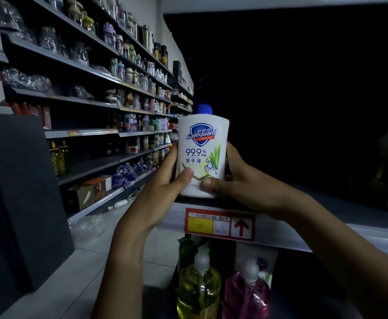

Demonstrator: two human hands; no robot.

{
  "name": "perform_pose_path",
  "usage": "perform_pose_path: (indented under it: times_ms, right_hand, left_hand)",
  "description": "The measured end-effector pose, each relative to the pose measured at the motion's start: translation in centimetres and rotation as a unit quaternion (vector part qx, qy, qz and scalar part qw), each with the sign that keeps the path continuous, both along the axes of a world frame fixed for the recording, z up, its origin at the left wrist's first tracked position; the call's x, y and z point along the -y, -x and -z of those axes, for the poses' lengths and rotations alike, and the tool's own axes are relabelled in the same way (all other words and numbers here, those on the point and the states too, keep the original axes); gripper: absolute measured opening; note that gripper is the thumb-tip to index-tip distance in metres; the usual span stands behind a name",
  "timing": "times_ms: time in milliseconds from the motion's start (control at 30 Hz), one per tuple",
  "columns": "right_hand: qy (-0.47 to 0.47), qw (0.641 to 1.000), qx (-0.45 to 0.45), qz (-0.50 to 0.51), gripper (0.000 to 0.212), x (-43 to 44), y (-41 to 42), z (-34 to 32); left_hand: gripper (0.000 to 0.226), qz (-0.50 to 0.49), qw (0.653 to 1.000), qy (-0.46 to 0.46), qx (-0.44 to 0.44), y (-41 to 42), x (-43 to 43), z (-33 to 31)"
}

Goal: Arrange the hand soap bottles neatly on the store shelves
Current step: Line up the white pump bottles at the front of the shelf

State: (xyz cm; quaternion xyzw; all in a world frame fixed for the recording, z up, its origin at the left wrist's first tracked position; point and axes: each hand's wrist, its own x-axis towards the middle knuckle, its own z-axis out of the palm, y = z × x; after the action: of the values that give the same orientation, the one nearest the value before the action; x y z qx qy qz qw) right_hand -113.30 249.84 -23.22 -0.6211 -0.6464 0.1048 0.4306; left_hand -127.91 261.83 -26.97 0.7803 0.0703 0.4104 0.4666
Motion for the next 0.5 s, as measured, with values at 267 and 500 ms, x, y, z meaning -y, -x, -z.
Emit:
perform_pose_path:
  times_ms: [267, 500]
  right_hand:
    - [-0.051, 0.993, 0.076, 0.078, 0.098, -0.7, -0.3, 1.0]
    - [-0.063, 0.991, 0.094, 0.076, 0.120, -0.2, 0.1, 0.9]
  left_hand:
    - [0.059, 0.006, 1.000, 0.003, 0.025, -0.4, -0.1, 0.3]
    - [0.060, 0.025, 0.998, 0.053, 0.025, 0.8, 0.3, 0.6]
